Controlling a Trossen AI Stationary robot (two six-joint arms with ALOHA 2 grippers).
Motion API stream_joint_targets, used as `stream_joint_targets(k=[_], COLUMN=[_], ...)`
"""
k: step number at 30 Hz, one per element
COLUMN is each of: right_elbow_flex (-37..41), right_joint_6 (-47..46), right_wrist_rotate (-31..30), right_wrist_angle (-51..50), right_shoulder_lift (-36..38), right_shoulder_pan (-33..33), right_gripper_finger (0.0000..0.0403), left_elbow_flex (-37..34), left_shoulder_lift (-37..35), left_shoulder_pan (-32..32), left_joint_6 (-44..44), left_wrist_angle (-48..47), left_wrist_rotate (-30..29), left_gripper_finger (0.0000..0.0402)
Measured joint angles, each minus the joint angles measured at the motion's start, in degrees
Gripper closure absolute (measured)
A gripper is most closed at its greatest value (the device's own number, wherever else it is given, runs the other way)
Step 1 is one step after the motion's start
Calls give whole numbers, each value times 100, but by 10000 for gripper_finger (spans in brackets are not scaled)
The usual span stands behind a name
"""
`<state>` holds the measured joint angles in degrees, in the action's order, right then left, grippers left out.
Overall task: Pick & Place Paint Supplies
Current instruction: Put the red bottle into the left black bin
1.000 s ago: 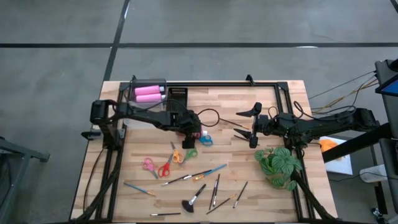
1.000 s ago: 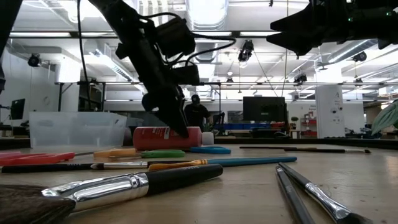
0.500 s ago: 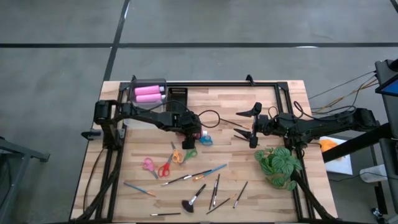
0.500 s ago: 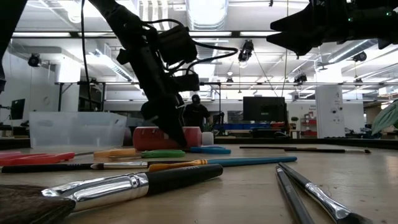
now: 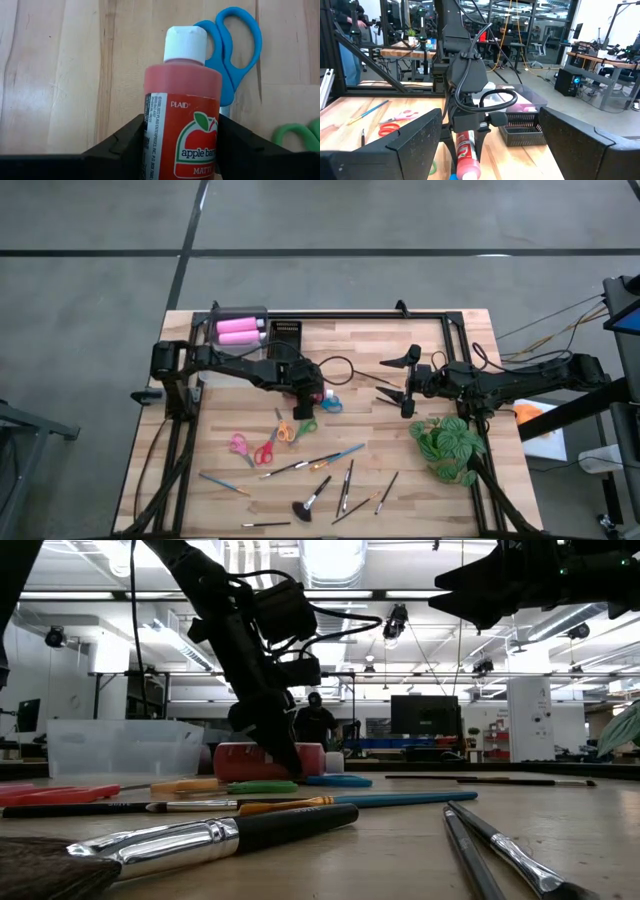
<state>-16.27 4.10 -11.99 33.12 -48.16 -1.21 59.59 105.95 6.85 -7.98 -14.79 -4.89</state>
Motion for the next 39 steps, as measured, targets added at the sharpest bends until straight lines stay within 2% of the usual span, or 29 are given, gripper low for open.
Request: stream_joint_targets(k=[7,12,21,25,32,36,39], right_elbow_flex=[0,0,0,0,0,0,0], right_joint_6=[0,0,0,-2,-2,0,-1], right_wrist_rotate=[-2,-2,0,0,-2,0,-2], right_wrist_angle=[0,-1,-15,-33,-33,-32,-31], right_shoulder_lift=[0,0,-2,-2,-2,-7,-7], right_shoulder_pan=[0,0,-2,-2,-2,-2,-2], right_gripper_finger=[72,72,72,72,72,72,72], left_elbow_flex=[-4,-4,-4,-4,-4,-4,-4], left_shoulder_lift=[-438,-1037,-2416,-2927,-3413,-3434,-3414], left_shoulder_pan=[0,0,20,132,799,1460,2006], left_joint_6=[56,-3,95,141,179,344,6], left_wrist_angle=[-140,-561,-1863,-2262,-2922,-3147,-3138], left_wrist_rotate=[-25,-419,-2052,-2402,-2580,-2576,-2566], left_gripper_finger=[211,211,212,212,212,212,212])
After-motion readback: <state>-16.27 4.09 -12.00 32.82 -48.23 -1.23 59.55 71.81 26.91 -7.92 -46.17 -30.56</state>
